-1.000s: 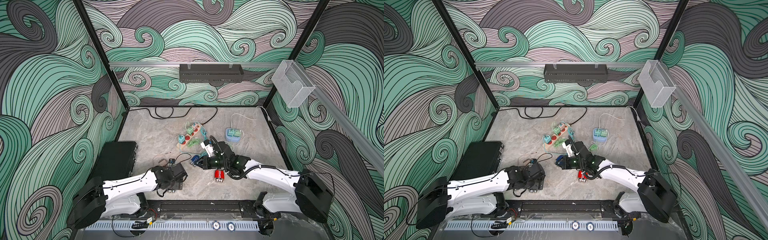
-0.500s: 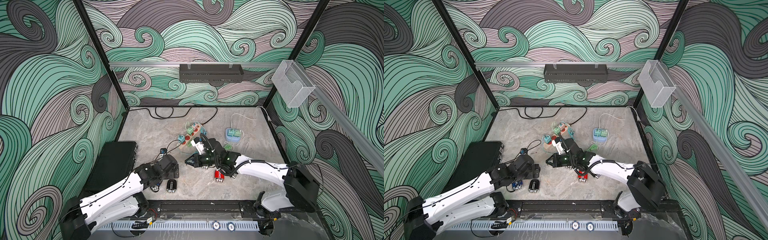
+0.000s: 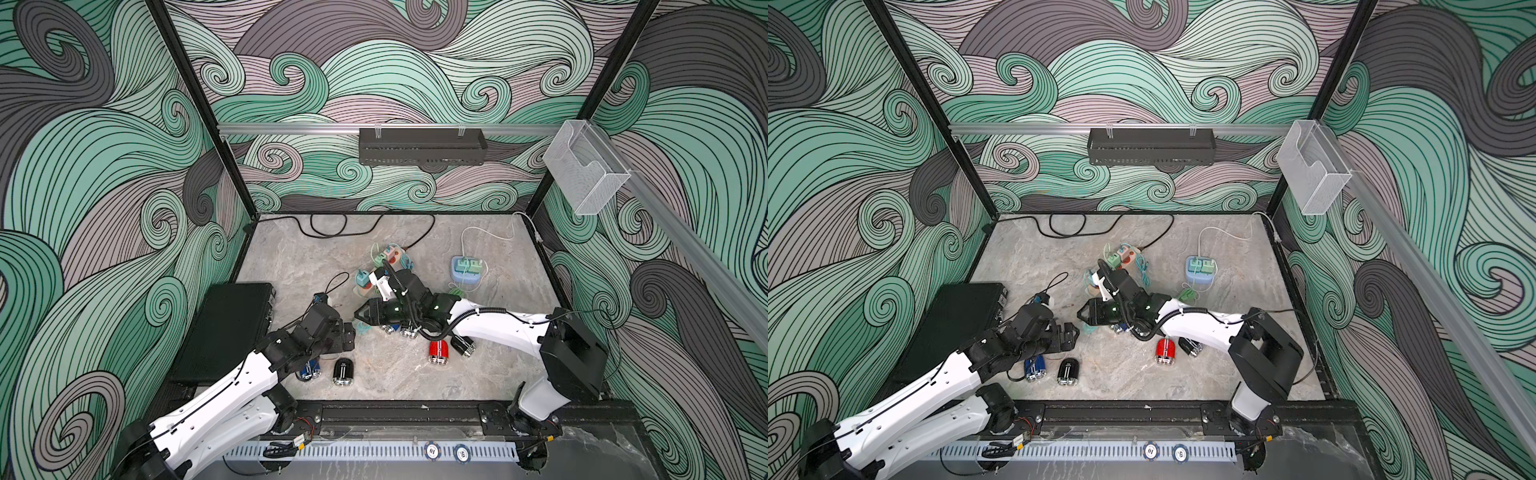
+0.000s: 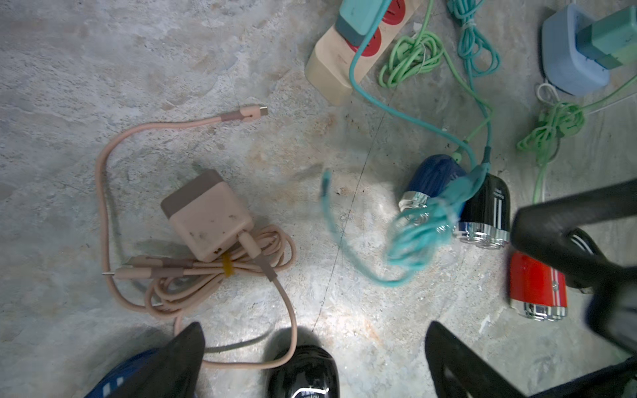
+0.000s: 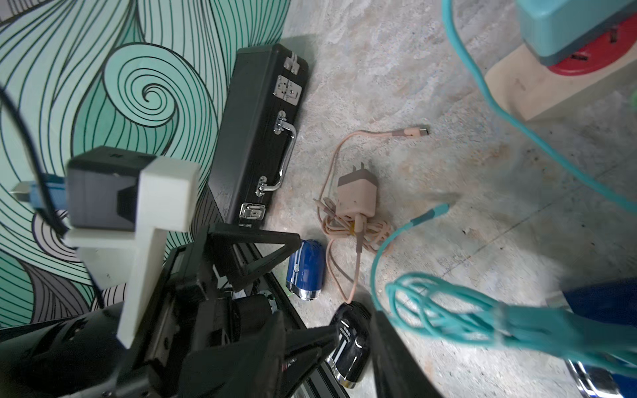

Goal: Unplug the electric shaver
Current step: Place the charging cable at the center of the board.

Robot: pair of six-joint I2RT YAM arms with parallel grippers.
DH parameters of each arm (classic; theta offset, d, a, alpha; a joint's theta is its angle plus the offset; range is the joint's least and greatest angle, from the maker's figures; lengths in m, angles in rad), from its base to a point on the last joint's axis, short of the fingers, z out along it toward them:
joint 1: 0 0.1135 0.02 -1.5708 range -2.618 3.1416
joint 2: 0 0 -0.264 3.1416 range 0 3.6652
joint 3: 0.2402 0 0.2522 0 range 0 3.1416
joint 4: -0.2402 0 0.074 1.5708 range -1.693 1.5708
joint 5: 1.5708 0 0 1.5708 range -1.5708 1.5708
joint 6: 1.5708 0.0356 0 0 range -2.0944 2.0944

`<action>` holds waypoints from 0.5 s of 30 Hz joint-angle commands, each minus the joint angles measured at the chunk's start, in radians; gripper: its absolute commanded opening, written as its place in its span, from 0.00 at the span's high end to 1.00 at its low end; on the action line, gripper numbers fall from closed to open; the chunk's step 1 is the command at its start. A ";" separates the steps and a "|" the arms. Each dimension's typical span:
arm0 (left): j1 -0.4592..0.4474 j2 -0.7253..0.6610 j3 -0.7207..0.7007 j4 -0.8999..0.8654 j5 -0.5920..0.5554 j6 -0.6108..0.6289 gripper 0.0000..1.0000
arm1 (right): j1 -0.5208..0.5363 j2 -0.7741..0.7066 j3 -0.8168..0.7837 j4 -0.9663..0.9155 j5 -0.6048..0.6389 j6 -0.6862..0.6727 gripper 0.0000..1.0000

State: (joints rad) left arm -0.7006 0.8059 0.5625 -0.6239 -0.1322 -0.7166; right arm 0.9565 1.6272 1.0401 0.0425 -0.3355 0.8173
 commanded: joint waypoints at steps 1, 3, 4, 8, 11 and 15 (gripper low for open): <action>0.010 -0.005 0.053 -0.004 0.004 0.028 0.01 | -0.005 -0.019 -0.001 -0.027 0.042 -0.013 0.47; 0.011 -0.004 0.060 0.016 0.022 0.077 0.02 | -0.007 -0.028 -0.008 -0.027 0.042 -0.032 0.41; 0.011 0.000 0.068 0.027 0.030 0.089 0.02 | -0.008 -0.035 -0.013 -0.032 0.044 -0.043 0.39; 0.021 0.073 0.117 0.050 0.015 0.108 0.01 | -0.022 -0.099 -0.039 -0.082 0.085 -0.094 0.38; 0.049 0.186 0.180 0.052 -0.001 0.110 0.01 | -0.057 -0.152 -0.062 -0.112 0.099 -0.134 0.38; 0.072 0.306 0.252 0.100 -0.045 0.170 0.01 | -0.121 -0.190 -0.074 -0.132 0.122 -0.210 0.40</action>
State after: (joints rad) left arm -0.6453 1.0641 0.7650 -0.5735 -0.1371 -0.6106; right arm 0.8730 1.4609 0.9813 -0.0578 -0.2611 0.6876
